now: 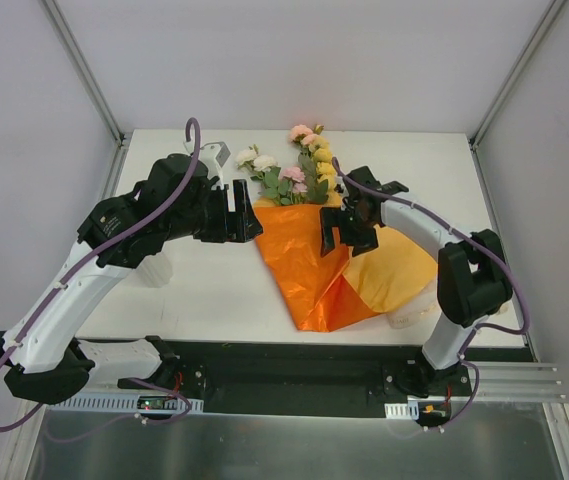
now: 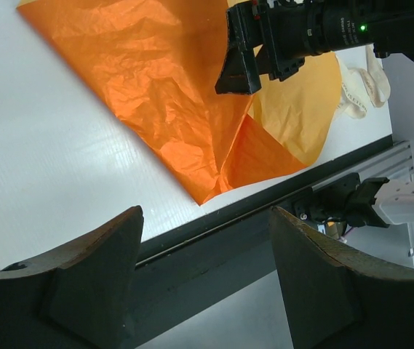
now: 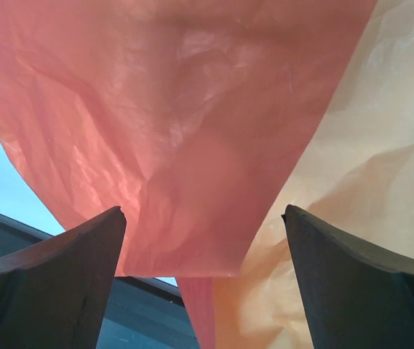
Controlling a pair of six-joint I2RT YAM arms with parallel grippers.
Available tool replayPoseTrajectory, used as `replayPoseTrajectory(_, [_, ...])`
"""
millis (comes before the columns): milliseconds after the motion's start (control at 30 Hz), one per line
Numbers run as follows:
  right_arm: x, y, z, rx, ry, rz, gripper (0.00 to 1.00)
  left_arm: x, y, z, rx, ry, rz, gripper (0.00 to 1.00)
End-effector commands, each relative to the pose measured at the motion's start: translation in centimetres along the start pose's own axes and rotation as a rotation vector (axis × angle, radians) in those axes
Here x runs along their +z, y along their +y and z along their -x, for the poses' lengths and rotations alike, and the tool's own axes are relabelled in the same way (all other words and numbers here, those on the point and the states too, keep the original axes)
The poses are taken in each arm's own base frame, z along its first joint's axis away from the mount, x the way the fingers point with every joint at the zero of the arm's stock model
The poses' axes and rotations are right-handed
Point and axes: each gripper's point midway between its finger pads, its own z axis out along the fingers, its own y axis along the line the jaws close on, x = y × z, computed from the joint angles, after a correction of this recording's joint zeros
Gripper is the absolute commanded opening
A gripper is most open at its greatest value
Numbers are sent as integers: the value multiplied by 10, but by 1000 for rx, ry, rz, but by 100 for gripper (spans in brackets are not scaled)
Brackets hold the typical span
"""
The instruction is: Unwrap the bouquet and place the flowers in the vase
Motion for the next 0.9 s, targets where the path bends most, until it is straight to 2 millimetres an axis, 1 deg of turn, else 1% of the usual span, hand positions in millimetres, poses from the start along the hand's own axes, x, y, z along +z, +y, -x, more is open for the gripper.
replayPoseTrajectory(0, [0, 20, 2, 6, -31, 90, 93, -15, -1, 8, 6, -43, -12, 69])
replayPoseTrajectory(33, [1, 34, 0, -22, -26, 127, 93, -14, -1, 8, 2, -43, -11, 69])
replayPoseTrajectory(100, [-1, 51, 0, -71, -27, 160, 93, -15, -1, 8, -1, -44, -12, 69])
replayPoseTrajectory(133, [-2, 65, 1, -100, -30, 188, 93, -15, -1, 9, -1, -44, -12, 70])
replayPoseTrajectory(200, [-6, 83, 3, -115, -35, 233, 92, -17, -2, 10, -3, -54, -15, 70])
replayPoseTrajectory(233, [-15, 101, 5, -156, -60, 255, 92, -18, -1, 10, -3, -56, -11, 70])
replayPoseTrajectory(300, [-24, 121, 4, -200, -80, 269, 92, -21, 0, 12, -2, -66, -10, 70])
replayPoseTrajectory(333, [-29, 144, -5, -247, -75, 295, 92, -22, 1, 13, -2, -74, -3, 70])
replayPoseTrajectory(367, [-37, 162, -5, -275, -88, 330, 92, -25, 2, 14, -1, -82, 1, 69])
replayPoseTrajectory(400, [-40, 178, -9, -293, -85, 360, 92, -26, 3, 15, -1, -89, 4, 70])
replayPoseTrajectory(433, [-38, 205, -28, -315, -28, 427, 92, -26, 6, 17, -1, -99, 17, 70])
replayPoseTrajectory(467, [-44, 226, -33, -330, -20, 484, 92, -30, 7, 18, -2, -113, 21, 69])
replayPoseTrajectory(500, [-46, 248, -37, -355, -24, 551, 92, -32, 8, 20, -3, -124, 24, 69])
replayPoseTrajectory(533, [-44, 273, -60, -392, 43, 619, 92, -32, 10, 20, -4, -129, 33, 70])
replayPoseTrajectory(567, [-49, 291, -67, -403, 62, 671, 92, -36, 13, 23, -6, -148, 44, 70])
replayPoseTrajectory(600, [-61, 308, -69, -436, 65, 718, 92, -38, 15, 23, -8, -157, 51, 70])
replayPoseTrajectory(633, [-64, 316, -78, -469, 83, 730, 92, -39, 16, 25, -12, -167, 54, 70])
replayPoseTrajectory(667, [-70, 314, -80, -497, 79, 729, 92, -43, 17, 26, -15, -181, 60, 70])
replayPoseTrajectory(700, [-71, 307, -80, -502, 72, 714, 92, -44, 19, 26, -17, -183, 65, 70])
replayPoseTrajectory(733, [-87, 295, -67, -491, 1, 697, 93, -45, 19, 25, -28, -188, 65, 70])
replayPoseTrajectory(767, [-93, 284, -61, -474, -27, 683, 93, -47, 21, 23, -35, -189, 66, 70])
replayPoseTrajectory(800, [-96, 269, -54, -458, -57, 659, 93, -47, 22, 22, -39, -191, 68, 70])
replayPoseTrajectory(833, [-104, 236, -36, -398, -123, 595, 94, -47, 23, 20, -51, -189, 68, 71])
replayPoseTrajectory(867, [-103, 215, -33, -359, -125, 554, 94, -46, 26, 16, -58, -183, 72, 71])
